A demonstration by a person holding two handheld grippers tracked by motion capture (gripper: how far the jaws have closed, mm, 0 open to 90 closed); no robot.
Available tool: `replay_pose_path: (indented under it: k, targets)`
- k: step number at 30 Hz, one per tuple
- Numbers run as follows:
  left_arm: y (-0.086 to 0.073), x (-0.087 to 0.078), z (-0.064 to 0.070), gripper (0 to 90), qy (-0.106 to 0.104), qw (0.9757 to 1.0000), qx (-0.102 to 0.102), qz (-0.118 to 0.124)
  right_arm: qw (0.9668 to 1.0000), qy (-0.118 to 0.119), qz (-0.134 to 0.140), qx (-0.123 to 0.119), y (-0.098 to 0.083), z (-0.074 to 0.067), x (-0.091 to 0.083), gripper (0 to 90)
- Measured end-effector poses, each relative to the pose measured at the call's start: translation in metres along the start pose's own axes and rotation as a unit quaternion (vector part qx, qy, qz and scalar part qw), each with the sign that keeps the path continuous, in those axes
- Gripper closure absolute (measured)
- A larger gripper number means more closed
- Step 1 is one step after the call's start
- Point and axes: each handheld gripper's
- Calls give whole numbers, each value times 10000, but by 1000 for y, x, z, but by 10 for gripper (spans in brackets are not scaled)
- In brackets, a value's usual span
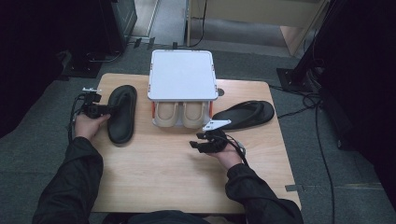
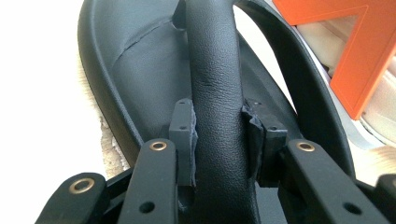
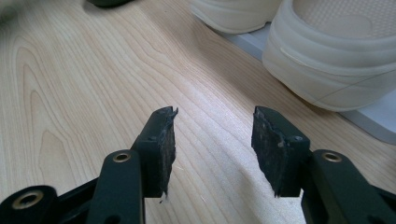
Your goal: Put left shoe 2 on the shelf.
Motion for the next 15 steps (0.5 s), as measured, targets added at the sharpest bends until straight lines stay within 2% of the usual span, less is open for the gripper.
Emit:
replay_pose_path:
  k: [15]
  targets:
    - [5,-9,4,682,-4,10000,-83,46,10000,17,-5,2,0,-1,1,496]
Point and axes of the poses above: each handheld gripper's, and its own axes: x roughly forward along the jaws, y roughly out of its top, z roughly to its right, and after that the axes turned 6 degrees about x, right-handed
